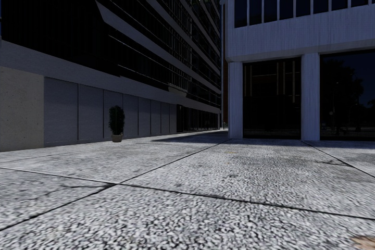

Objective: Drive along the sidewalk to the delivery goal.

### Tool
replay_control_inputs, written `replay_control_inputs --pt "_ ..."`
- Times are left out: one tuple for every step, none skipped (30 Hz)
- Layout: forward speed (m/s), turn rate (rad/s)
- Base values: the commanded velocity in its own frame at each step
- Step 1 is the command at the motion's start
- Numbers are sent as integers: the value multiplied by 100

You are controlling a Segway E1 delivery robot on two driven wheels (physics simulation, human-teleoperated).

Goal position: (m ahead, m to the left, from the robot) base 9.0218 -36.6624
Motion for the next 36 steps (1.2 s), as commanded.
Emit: replay_control_inputs --pt "0 0" --pt "0 0" --pt "0 0" --pt "0 0" --pt "0 0" --pt "0 0" --pt "0 0" --pt "0 0" --pt "0 0" --pt "0 0" --pt "0 0" --pt "0 0" --pt "0 0" --pt "0 0" --pt "0 0" --pt "0 0" --pt "0 0" --pt "0 0" --pt "0 0" --pt "0 0" --pt "0 0" --pt "0 0" --pt "0 0" --pt "0 0" --pt "0 0" --pt "0 0" --pt "0 0" --pt "0 0" --pt "0 0" --pt "0 0" --pt "200 0" --pt "200 0" --pt "200 0" --pt "200 0" --pt "200 0" --pt "200 0"
